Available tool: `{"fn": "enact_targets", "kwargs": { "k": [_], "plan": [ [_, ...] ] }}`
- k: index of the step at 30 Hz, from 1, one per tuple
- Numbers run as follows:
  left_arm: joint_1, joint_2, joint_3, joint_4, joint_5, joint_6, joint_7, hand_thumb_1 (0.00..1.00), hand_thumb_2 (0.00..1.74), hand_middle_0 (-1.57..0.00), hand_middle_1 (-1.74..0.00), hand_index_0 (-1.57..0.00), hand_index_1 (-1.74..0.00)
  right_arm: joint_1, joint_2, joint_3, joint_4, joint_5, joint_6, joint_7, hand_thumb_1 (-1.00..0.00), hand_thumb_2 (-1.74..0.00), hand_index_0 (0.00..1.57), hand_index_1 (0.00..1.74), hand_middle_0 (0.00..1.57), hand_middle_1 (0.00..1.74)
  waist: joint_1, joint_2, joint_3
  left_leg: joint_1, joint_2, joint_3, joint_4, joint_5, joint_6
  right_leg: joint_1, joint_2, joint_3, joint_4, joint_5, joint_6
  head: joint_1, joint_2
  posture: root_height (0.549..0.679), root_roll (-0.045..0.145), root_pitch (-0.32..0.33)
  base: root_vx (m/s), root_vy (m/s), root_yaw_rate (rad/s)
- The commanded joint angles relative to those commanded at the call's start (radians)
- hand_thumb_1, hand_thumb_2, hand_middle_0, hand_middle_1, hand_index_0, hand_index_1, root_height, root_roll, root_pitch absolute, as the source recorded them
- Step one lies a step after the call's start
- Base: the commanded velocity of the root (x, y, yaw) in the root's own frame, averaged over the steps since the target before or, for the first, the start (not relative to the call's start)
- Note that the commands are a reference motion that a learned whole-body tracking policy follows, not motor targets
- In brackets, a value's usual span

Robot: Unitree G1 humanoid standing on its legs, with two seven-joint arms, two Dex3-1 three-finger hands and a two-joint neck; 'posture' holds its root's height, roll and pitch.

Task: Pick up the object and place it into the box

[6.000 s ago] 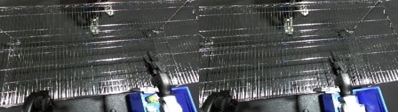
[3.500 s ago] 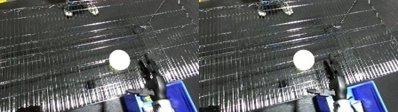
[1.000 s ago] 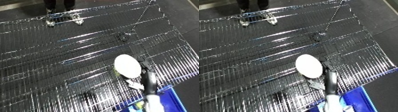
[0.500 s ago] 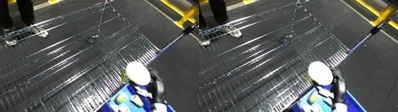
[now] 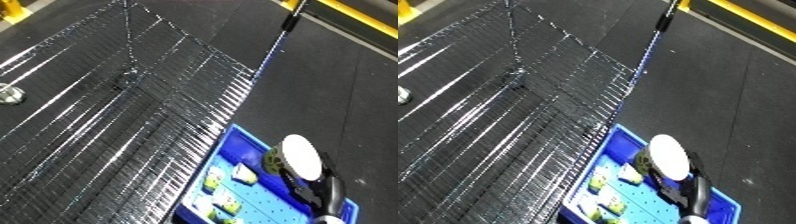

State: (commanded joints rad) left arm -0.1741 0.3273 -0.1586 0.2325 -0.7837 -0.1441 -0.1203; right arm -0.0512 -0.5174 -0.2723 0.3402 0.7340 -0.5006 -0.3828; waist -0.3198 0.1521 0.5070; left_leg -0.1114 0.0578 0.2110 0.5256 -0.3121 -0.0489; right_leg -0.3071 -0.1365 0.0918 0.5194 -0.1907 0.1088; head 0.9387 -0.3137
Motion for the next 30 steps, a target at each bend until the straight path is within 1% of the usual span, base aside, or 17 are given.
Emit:
{"fn": "enact_targets", "kwargs": {
  "k": [2,5,9,13,18,23,26,30],
  "plan": [
    [-0.008,-0.005,-0.006,0.006,-0.001,-0.002,0.003,1.00,1.74,-1.57,-1.74,-1.57,-1.74,0.003,-0.004,-0.006,0.022,0.019,-0.004,0.023,-0.55,-0.96,0.86,0.96,0.86,0.96,-0.009,0.004,-0.002,0.005,0.000,0.006,0.000,-0.004,0.0002,0.001,0.0005,0.006,-0.007,0.003,0.0025,0.004,-0.012,0.662,0.088,-0.026,-0.004,0.027,-0.134],
    [-0.020,-0.009,-0.015,0.012,-0.002,0.000,0.007,1.00,1.74,-1.57,-1.74,-1.57,-1.74,0.004,-0.008,-0.010,0.046,0.038,-0.005,0.047,-0.40,-0.70,0.63,0.70,0.63,0.70,-0.018,0.009,-0.006,0.009,0.002,0.011,0.002,-0.007,-0.0003,0.002,0.0023,0.012,-0.010,0.004,0.0044,0.005,-0.031,0.662,0.088,-0.027,0.004,0.009,-0.089],
    [-0.027,-0.015,-0.025,0.020,-0.002,0.002,0.009,1.00,1.74,-1.57,-1.74,-1.57,-1.74,0.009,-0.011,-0.011,0.068,0.053,-0.005,0.065,-0.20,-0.35,0.31,0.35,0.31,0.35,-0.022,0.014,-0.011,0.016,0.002,0.013,0.000,-0.010,-0.0005,0.009,0.0024,0.015,-0.015,0.003,0.0046,0.004,-0.042,0.663,0.089,-0.027,0.016,-0.003,-0.037],
    [-0.030,-0.020,-0.030,0.022,-0.001,0.002,0.013,1.00,1.74,-1.57,-1.74,-1.57,-1.74,0.013,-0.007,-0.009,0.078,0.049,-0.007,0.073,0.00,0.00,0.00,0.00,0.00,0.00,-0.023,0.019,-0.014,0.020,0.000,0.011,-0.004,-0.007,-0.0004,0.010,0.0033,0.017,-0.017,0.003,0.0040,-0.001,-0.056,0.663,0.090,-0.027,0.012,0.002,-0.001],
    [-0.031,-0.021,-0.032,0.026,-0.006,0.003,0.016,1.00,1.74,-1.57,-1.74,-1.57,-1.74,0.016,-0.002,-0.004,0.071,0.039,-0.005,0.065,0.00,0.00,0.00,0.00,0.00,0.00,-0.022,0.023,-0.014,0.019,-0.003,0.007,-0.007,-0.003,-0.0014,0.006,0.0045,0.017,-0.011,0.001,0.0029,-0.010,-0.075,0.663,0.091,-0.025,0.006,-0.002,0.033],
    [-0.026,-0.023,-0.033,0.028,-0.012,0.003,0.015,1.00,1.74,-1.57,-1.74,-1.57,-1.74,0.018,0.002,0.001,0.060,0.016,0.006,0.058,0.00,0.00,0.00,0.00,0.00,0.00,-0.016,0.026,-0.014,0.016,-0.006,0.000,-0.011,0.006,-0.0054,0.006,0.0051,0.014,-0.011,-0.001,0.0005,-0.019,-0.098,0.663,0.092,-0.023,0.005,-0.001,0.046],
    [-0.019,-0.026,-0.031,0.028,-0.016,0.001,0.013,1.00,1.74,-1.57,-1.74,-1.57,-1.74,0.021,0.004,0.009,0.044,-0.019,0.012,0.069,0.00,0.00,0.00,0.00,0.00,0.00,-0.010,0.025,-0.016,0.017,-0.007,-0.005,-0.015,0.013,-0.0088,0.011,0.0049,0.010,-0.013,-0.001,-0.0017,-0.033,-0.115,0.663,0.093,-0.025,0.022,0.009,0.047],
    [-0.001,-0.032,-0.026,0.020,-0.019,0.001,0.014,1.00,1.74,-1.57,-1.74,-1.57,-1.74,0.027,0.006,0.033,-0.004,-0.107,0.023,0.072,0.00,0.00,0.00,0.00,0.00,0.00,0.002,0.019,-0.018,0.022,-0.008,-0.013,-0.021,0.020,-0.0110,0.023,0.0049,0.004,-0.013,-0.005,-0.0061,-0.087,-0.149,0.664,0.093,-0.031,0.032,0.006,0.076]
  ]
}}
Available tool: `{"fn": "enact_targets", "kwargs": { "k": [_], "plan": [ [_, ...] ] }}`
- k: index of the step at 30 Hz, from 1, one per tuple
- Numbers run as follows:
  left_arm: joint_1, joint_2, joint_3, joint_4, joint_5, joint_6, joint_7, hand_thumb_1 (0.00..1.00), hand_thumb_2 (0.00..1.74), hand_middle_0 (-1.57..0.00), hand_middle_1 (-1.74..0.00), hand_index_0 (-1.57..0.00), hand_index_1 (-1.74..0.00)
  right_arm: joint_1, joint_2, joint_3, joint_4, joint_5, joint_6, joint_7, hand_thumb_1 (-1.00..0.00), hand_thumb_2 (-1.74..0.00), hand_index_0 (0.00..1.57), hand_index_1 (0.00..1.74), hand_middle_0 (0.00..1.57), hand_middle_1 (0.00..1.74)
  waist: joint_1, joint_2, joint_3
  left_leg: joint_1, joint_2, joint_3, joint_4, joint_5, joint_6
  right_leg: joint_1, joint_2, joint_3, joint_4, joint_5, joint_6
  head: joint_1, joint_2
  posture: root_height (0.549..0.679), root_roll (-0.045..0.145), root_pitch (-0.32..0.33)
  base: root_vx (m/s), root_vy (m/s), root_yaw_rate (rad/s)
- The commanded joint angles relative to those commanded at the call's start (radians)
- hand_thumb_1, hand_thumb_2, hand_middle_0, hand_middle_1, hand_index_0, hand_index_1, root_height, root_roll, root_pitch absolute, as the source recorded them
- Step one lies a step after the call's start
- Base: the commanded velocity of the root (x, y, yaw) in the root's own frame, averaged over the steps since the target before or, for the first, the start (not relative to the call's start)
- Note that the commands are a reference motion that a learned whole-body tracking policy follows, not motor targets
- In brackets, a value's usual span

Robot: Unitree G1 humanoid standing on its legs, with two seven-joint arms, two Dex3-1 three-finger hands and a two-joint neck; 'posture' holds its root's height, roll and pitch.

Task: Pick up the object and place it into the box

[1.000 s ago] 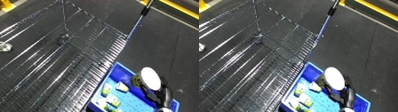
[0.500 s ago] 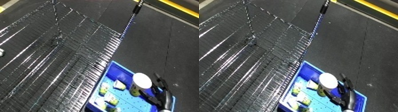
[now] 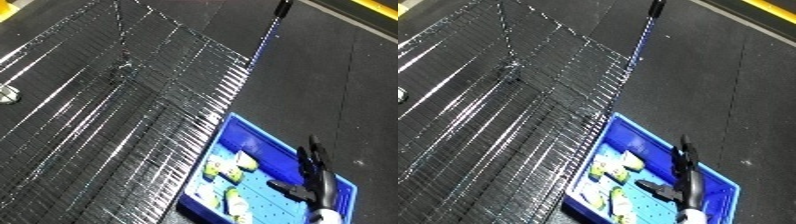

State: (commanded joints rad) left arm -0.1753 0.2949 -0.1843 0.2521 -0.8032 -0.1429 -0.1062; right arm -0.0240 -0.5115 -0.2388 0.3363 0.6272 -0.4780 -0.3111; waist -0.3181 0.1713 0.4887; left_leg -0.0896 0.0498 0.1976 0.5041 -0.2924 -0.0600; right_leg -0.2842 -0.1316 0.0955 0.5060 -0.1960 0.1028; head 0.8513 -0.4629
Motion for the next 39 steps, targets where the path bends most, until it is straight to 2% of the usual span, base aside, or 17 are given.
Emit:
{"fn": "enact_targets", "kwargs": {
  "k": [8,12,15,22,25,30,36,39],
  "plan": [
    [0.020,-0.008,0.004,-0.019,-0.002,0.007,0.023,1.00,1.74,-1.57,-1.74,-1.57,-1.74,-0.017,0.016,0.088,-0.160,-0.198,0.057,0.018,0.00,0.00,0.00,0.00,0.00,0.00,0.046,-0.025,-0.006,0.001,-0.008,-0.030,-0.021,0.013,0.0009,0.020,-0.0016,-0.019,0.010,-0.011,-0.0073,-0.146,-0.047,0.664,0.091,-0.043,0.010,-0.014,0.141],
    [0.017,-0.007,0.007,-0.013,0.002,0.013,0.031,1.00,1.74,-1.57,-1.74,-1.57,-1.74,-0.049,0.017,0.130,-0.213,-0.251,0.097,0.033,0.00,0.00,0.00,0.00,0.00,0.00,0.079,-0.041,-0.008,-0.002,-0.013,-0.050,-0.031,0.022,0.0004,0.032,-0.0010,-0.033,0.009,-0.011,-0.0107,-0.199,-0.065,0.665,0.088,-0.049,-0.004,-0.050,0.181],
    [0.015,-0.008,0.014,-0.005,0.007,0.015,0.028,1.00,1.74,-1.57,-1.74,-1.57,-1.74,-0.075,0.019,0.154,-0.234,-0.263,0.121,0.054,0.00,0.00,0.00,0.00,0.00,0.00,0.105,-0.052,-0.009,-0.005,-0.013,-0.065,-0.037,0.033,-0.0032,0.044,-0.0003,-0.047,0.006,-0.013,-0.0147,-0.247,-0.088,0.665,0.085,-0.054,-0.002,-0.056,0.191],
    [0.019,-0.001,0.036,0.000,0.025,0.042,0.020,1.00,1.74,-1.57,-1.74,-1.57,-1.74,-0.114,0.036,0.200,-0.245,-0.284,0.165,0.106,0.00,0.00,0.00,0.00,0.00,0.00,0.167,-0.081,-0.012,-0.016,-0.008,-0.108,-0.039,0.063,-0.0144,0.079,0.0016,-0.085,0.001,-0.016,-0.0291,-0.373,-0.130,0.666,0.078,-0.071,0.023,-0.079,0.223],
    [0.019,0.007,0.045,-0.001,0.032,0.056,0.017,1.00,1.74,-1.57,-1.74,-1.57,-1.74,-0.127,0.044,0.216,-0.247,-0.291,0.172,0.121,0.00,0.00,0.00,0.00,0.00,0.00,0.192,-0.094,-0.011,-0.025,-0.004,-0.123,-0.035,0.076,-0.0175,0.089,0.0069,-0.099,0.008,-0.020,-0.0360,-0.423,-0.146,0.666,0.073,-0.077,0.030,-0.096,0.238],
    [0.016,0.023,0.055,0.003,0.044,0.077,0.005,1.00,1.74,-1.57,-1.74,-1.57,-1.74,-0.141,0.063,0.234,-0.249,-0.307,0.159,0.118,0.00,0.00,0.00,0.00,0.00,0.00,0.225,-0.114,-0.007,-0.039,-0.002,-0.139,-0.019,0.093,-0.0191,0.104,0.0185,-0.124,0.021,-0.025,-0.0459,-0.562,-0.166,0.666,0.066,-0.089,0.029,-0.106,0.230],
    [0.012,0.040,0.060,-0.003,0.064,0.106,-0.003,1.00,1.74,-1.57,-1.74,-1.57,-1.74,-0.144,0.088,0.257,-0.238,-0.307,0.161,0.099,0.00,0.00,0.00,0.00,0.00,0.00,0.256,-0.139,-0.005,-0.070,0.002,-0.160,0.017,0.103,-0.0204,0.113,0.0309,-0.144,0.030,-0.025,-0.0496,-0.662,-0.193,0.665,0.058,-0.097,0.037,-0.103,0.121],
    [0.019,0.047,0.064,-0.002,0.069,0.111,-0.010,1.00,1.74,-1.57,-1.74,-1.57,-1.74,-0.130,0.098,0.262,-0.226,-0.304,0.155,0.091,0.00,0.00,0.00,0.00,0.00,0.00,0.266,-0.145,-0.005,-0.081,0.004,-0.168,0.033,0.104,-0.0196,0.116,0.0337,-0.149,0.038,-0.027,-0.0493,-0.694,-0.183,0.665,0.055,-0.103,0.068,-0.064,0.067]
  ]
}}
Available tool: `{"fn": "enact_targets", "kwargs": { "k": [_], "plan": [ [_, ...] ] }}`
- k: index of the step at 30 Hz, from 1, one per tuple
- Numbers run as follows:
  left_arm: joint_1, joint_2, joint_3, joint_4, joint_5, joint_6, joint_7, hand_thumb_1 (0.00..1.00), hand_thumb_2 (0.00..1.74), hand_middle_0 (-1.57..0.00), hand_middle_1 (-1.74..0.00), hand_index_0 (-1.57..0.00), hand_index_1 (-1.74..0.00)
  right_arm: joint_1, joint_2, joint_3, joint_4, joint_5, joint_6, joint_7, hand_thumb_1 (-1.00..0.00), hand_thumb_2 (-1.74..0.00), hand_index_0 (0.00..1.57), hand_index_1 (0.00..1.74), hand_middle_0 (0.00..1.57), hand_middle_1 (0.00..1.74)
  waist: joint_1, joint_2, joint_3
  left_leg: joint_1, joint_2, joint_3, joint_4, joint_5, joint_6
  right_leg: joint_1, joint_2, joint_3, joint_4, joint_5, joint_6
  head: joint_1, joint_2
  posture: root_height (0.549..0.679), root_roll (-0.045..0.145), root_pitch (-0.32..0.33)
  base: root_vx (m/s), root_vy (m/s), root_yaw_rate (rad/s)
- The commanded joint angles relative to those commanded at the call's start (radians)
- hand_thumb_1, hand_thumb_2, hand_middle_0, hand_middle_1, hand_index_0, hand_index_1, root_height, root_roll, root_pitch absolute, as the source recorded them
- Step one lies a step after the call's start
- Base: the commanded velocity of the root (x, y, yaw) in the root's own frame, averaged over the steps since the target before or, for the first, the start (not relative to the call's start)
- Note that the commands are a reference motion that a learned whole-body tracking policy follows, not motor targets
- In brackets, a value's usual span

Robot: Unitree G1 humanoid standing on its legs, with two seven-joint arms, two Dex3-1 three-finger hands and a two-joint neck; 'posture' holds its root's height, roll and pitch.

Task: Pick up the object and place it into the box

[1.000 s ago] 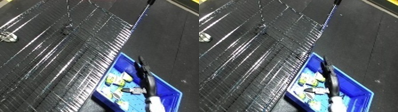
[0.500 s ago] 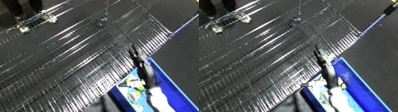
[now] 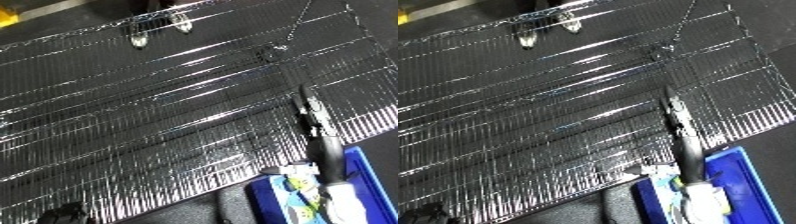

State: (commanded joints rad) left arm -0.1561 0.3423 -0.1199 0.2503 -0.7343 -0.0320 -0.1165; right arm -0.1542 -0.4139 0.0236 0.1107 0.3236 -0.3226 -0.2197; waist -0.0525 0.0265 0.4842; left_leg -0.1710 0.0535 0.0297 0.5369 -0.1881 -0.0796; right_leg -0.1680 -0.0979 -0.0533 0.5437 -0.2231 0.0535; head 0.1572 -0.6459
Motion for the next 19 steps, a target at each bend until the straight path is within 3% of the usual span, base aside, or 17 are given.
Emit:
{"fn": "enact_targets", "kwargs": {
  "k": [12,19],
  "plan": [
    [0.036,0.029,0.022,-0.033,0.006,0.014,-0.015,1.00,1.74,-1.57,-1.74,-1.57,-1.74,0.036,0.014,0.022,0.025,-0.003,-0.033,-0.023,0.00,0.00,0.00,0.00,0.00,0.00,0.017,-0.018,0.015,-0.030,0.002,-0.011,0.038,-0.015,0.0066,-0.014,0.0014,-0.005,0.035,-0.003,0.0085,-0.026,0.027,0.662,0.047,-0.110,0.027,-0.031,0.017],
    [0.040,0.034,0.026,-0.045,0.011,0.027,-0.019,1.00,1.74,-1.57,-1.74,-1.57,-1.74,0.038,0.014,0.038,0.029,-0.013,-0.025,-0.034,0.00,0.00,0.00,0.00,0.00,0.00,0.022,-0.023,0.019,-0.035,0.000,-0.010,0.050,-0.029,0.0094,-0.018,-0.0043,-0.004,0.043,-0.002,0.0147,-0.027,0.018,0.661,0.047,-0.112,0.022,-0.012,-0.008]
  ]
}}
